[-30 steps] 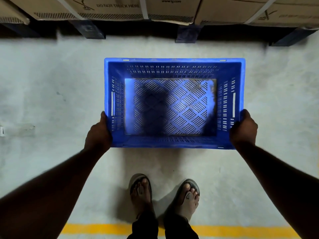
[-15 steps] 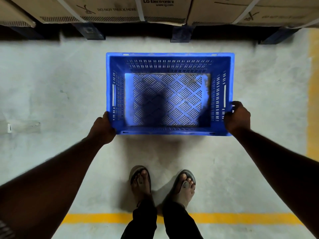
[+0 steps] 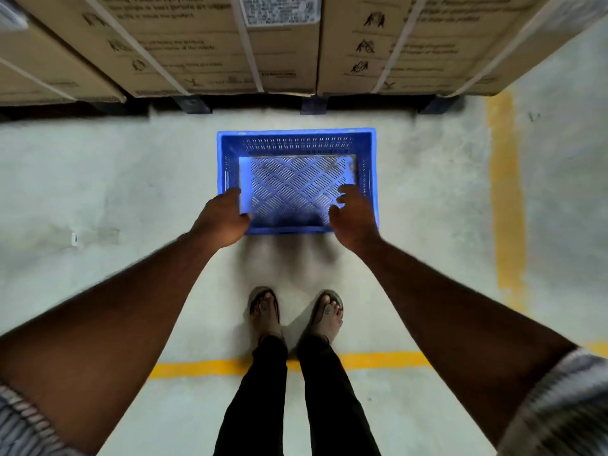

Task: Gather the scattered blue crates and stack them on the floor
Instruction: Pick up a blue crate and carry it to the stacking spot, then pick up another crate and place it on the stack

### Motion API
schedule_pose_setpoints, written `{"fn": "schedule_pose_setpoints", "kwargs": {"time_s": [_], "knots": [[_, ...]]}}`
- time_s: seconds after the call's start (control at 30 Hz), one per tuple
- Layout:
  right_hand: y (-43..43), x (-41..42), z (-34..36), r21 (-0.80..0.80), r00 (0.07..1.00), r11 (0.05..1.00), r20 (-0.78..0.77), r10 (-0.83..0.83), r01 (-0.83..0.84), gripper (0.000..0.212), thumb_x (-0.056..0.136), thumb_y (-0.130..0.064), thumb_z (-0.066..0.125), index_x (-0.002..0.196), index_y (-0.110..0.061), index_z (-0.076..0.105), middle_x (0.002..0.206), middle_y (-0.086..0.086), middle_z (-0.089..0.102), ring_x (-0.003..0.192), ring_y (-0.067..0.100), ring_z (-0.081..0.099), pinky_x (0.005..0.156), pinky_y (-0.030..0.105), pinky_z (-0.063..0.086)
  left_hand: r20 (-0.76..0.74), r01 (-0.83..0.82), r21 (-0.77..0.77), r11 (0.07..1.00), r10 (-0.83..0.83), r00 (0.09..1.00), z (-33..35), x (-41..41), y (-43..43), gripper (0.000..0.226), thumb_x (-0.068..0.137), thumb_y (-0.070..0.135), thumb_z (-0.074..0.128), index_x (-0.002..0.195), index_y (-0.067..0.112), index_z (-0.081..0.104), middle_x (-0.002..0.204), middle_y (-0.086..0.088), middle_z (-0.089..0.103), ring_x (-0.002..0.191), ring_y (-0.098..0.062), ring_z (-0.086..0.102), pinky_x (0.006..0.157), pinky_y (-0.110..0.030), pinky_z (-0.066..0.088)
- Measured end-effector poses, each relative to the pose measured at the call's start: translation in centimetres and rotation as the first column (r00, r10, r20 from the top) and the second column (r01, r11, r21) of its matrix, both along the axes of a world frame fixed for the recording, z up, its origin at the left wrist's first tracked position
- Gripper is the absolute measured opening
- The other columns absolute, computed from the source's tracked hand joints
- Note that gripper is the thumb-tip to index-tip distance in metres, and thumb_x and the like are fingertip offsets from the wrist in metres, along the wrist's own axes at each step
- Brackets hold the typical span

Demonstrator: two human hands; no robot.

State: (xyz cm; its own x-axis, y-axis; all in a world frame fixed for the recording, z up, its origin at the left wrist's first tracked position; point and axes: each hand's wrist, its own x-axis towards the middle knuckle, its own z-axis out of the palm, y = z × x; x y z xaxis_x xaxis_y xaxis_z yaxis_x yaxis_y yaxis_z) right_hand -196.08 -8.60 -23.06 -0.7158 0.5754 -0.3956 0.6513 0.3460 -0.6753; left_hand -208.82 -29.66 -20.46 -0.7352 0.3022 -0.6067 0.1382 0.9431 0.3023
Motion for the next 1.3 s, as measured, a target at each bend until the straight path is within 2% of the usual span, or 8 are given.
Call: {"fn": "schedule_pose_setpoints", "kwargs": {"time_s": [0.23, 0.4, 0.53, 0.8, 0.87, 1.03, 1.17, 1.3], "knots": [[-4.8, 5.0, 14.1, -0.059, 0.996, 0.994, -0.005, 0.092, -0.092, 0.040, 0.088, -0.011, 0.054, 0.127, -0.008, 0.049, 0.122, 0.015, 0.059, 0.116, 0.030, 0.054, 0.098, 0.041, 0.043, 0.033, -0.122, 0.123, 0.985, 0.119, 0.992, 14.4, 7.9, 0.4, 0.056, 0.089, 0.025, 0.062, 0.140, 0.013, 0.043, 0.140, -0.008, 0.053, 0.125, -0.028, 0.052, 0.104, -0.033, 0.039], [-7.1, 9.2, 21.5, 0.017, 0.988, 0.988, -0.009, 0.157, -0.156, 0.042, 0.089, -0.014, 0.054, 0.131, -0.008, 0.047, 0.127, 0.015, 0.056, 0.119, 0.031, 0.052, 0.097, 0.038, 0.042, 0.036, -0.206, 0.237, 0.950, 0.203, 0.979, 21.7, 12.8, -1.1, 0.051, 0.088, 0.025, 0.063, 0.135, 0.017, 0.047, 0.136, -0.005, 0.056, 0.122, -0.023, 0.055, 0.101, -0.031, 0.042], [-8.8, 12.7, 25.7, 0.072, 0.992, 0.989, -0.004, 0.127, -0.126, 0.046, 0.089, -0.017, 0.055, 0.133, -0.006, 0.046, 0.132, 0.016, 0.054, 0.123, 0.033, 0.049, 0.100, 0.038, 0.041, 0.038, -0.215, 0.308, 0.927, 0.213, 0.976, 25.7, 16.6, -3.2, 0.048, 0.088, 0.026, 0.064, 0.133, 0.017, 0.049, 0.134, -0.004, 0.058, 0.121, -0.021, 0.056, 0.101, -0.030, 0.042], [-13.9, 21.6, 30.8, 0.118, 0.993, 0.986, -0.017, 0.118, -0.115, 0.043, 0.087, -0.013, 0.054, 0.129, -0.006, 0.046, 0.130, 0.018, 0.052, 0.120, 0.034, 0.049, 0.096, 0.037, 0.040, 0.043, -0.127, 0.304, 0.944, 0.119, 0.992, 30.3, 24.4, -8.4, 0.055, 0.088, 0.030, 0.064, 0.138, 0.018, 0.045, 0.137, -0.005, 0.055, 0.123, -0.024, 0.054, 0.104, -0.035, 0.042], [-14.9, 23.9, 31.7, 0.126, 0.992, 0.985, -0.035, 0.124, -0.118, 0.043, 0.087, -0.014, 0.056, 0.128, -0.006, 0.047, 0.129, 0.017, 0.053, 0.119, 0.034, 0.049, 0.096, 0.036, 0.040, 0.057, -0.119, 0.315, 0.941, 0.107, 0.993, 31.3, 26.7, -8.8, 0.055, 0.088, 0.028, 0.064, 0.138, 0.016, 0.045, 0.135, -0.005, 0.056, 0.121, -0.023, 0.055, 0.103, -0.031, 0.041], [-15.3, 28.7, 33.5, 0.139, 0.993, 0.985, -0.050, 0.106, -0.098, 0.043, 0.087, -0.015, 0.058, 0.127, -0.006, 0.047, 0.123, 0.018, 0.055, 0.115, 0.033, 0.051, 0.092, 0.035, 0.041, 0.136, -0.141, 0.376, 0.916, 0.096, 0.986, 33.4, 31.7, -7.8, 0.052, 0.089, 0.023, 0.065, 0.136, 0.014, 0.046, 0.135, -0.006, 0.055, 0.123, -0.020, 0.054, 0.101, -0.029, 0.040], [-13.9, 32.7, 34.2, 0.140, 0.999, 0.989, -0.026, 0.045, -0.041, 0.049, 0.088, -0.019, 0.058, 0.133, -0.006, 0.043, 0.122, 0.018, 0.054, 0.115, 0.033, 0.053, 0.095, 0.039, 0.044, 0.136, -0.068, 0.360, 0.930, 0.019, 0.991, 34.2, 35.1, -5.9, 0.053, 0.089, 0.024, 0.065, 0.137, 0.013, 0.046, 0.136, -0.008, 0.055, 0.122, -0.022, 0.054, 0.100, -0.030, 0.041], [-10.7, 37.5, 34.4, 0.119, 1.000, 0.993, 0.005, -0.020, 0.020, 0.052, 0.089, -0.022, 0.058, 0.134, -0.004, 0.041, 0.123, 0.020, 0.054, 0.116, 0.033, 0.054, 0.094, 0.037, 0.044, 0.138, 0.048, 0.327, 0.944, -0.097, 0.986, 34.8, 39.2, -2.3, 0.051, 0.090, 0.026, 0.062, 0.137, 0.016, 0.045, 0.138, -0.007, 0.053, 0.123, -0.023, 0.052, 0.101, -0.033, 0.041]]}}
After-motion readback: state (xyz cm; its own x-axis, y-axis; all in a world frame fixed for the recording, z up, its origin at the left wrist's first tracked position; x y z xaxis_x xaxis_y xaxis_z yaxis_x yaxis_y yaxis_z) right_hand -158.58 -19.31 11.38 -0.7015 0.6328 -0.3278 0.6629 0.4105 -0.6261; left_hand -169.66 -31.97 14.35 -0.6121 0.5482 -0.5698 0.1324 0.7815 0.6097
